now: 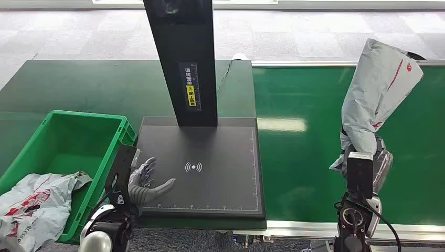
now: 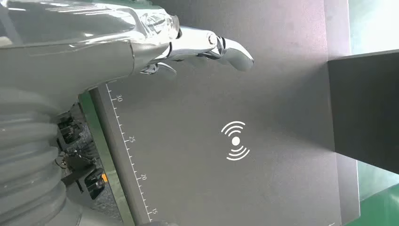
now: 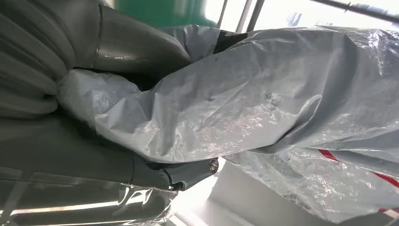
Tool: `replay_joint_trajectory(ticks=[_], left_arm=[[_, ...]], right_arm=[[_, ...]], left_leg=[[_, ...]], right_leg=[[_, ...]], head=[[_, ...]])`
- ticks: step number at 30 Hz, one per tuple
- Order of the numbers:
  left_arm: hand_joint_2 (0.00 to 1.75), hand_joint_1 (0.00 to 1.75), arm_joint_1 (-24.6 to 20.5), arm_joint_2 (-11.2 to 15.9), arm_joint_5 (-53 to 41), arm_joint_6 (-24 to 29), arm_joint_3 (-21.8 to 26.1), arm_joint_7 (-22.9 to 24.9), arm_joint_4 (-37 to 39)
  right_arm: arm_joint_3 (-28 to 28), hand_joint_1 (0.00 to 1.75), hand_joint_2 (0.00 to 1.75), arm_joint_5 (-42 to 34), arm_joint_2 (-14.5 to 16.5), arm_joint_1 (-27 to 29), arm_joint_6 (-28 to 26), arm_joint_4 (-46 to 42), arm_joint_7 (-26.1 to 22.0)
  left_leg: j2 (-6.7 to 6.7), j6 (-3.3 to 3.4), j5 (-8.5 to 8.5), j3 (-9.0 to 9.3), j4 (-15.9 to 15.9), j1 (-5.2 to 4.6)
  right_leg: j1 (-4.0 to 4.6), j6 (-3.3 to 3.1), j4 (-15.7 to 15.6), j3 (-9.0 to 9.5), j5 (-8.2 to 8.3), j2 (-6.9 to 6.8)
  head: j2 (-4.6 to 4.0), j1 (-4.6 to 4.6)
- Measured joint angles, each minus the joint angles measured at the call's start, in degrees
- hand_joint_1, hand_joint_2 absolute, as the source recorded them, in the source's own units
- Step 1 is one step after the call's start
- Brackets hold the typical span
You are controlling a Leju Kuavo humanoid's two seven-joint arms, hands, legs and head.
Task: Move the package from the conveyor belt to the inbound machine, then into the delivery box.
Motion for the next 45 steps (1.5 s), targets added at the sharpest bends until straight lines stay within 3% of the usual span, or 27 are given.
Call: replay_joint_trajectory(ticks=[2,9,14,20,24,31,36,45], left_arm=[[1.75,0.00,-0.10,0.07,0.14,0.11,0.01,0.00,0.15],[1.75,0.00,-1.52,0.71,1.03,-0.17,0.04,0.00,1.97],[1.75,0.00,-1.80,0.84,1.26,-0.30,0.02,0.00,2.40],[1.75,0.00,-1.90,1.76,2.60,-0.18,-0.03,0.00,3.33],[1.75,0.00,-1.84,1.87,2.61,0.01,-0.02,0.00,3.55],[1.75,0.00,-1.51,1.73,1.66,0.92,0.03,0.00,3.39],[1.75,0.00,-0.73,1.62,1.12,0.96,0.07,0.00,2.84],[1.75,0.00,-0.25,1.61,1.02,0.87,0.11,0.00,2.59]], right_arm=[[1.12,1.75,1.75,0.45,-0.01,0.11,1.81,-0.19,-0.17],[14.16,1.75,1.75,5.02,-0.14,0.56,20.06,-0.11,0.71],[17.11,1.75,1.75,5.95,-0.20,0.59,22.59,0.16,1.31],[28.17,1.75,1.75,13.19,-2.22,0.03,28.53,5.16,6.28],[30.27,1.75,1.75,19.27,-3.20,-1.52,27.37,9.98,12.16],[31.56,1.75,1.75,28.95,-3.50,-6.50,18.21,17.42,20.36],[31.05,1.75,1.75,32.25,-3.52,-6.98,13.40,18.51,20.19],[30.50,1.75,1.75,32.80,-3.54,-6.86,11.79,18.46,17.27]], left_leg=[[0.00,0.00,0.00,0.00,0.00,0.00],[0.00,-0.02,0.02,0.01,0.00,0.01],[0.00,-0.02,0.02,0.01,0.00,0.01],[-0.01,-0.01,0.01,-0.05,0.00,0.00],[-0.01,-0.01,0.01,-0.02,0.00,0.00],[-0.04,-0.01,0.02,0.16,0.00,0.00],[-0.03,0.00,0.02,0.17,0.01,-0.03],[-0.02,-0.01,0.02,0.13,0.00,0.00]], right_leg=[[0.00,0.00,0.00,0.00,0.00,0.00],[0.01,-0.01,0.01,0.00,0.00,0.00],[0.01,0.00,0.01,0.00,0.00,0.00],[0.00,0.01,0.00,-0.01,-0.01,-0.01],[0.00,0.00,0.00,0.00,0.00,-0.01],[0.00,0.00,0.00,0.19,0.00,-0.04],[-0.02,0.01,0.00,0.19,0.01,-0.03],[0.00,0.00,0.00,0.10,0.00,-0.03]], head=[[0.01,0.00],[0.00,0.00],[0.01,0.00],[0.01,-0.01],[0.00,0.00],[0.01,0.01],[0.01,0.00],[0.00,0.01]])
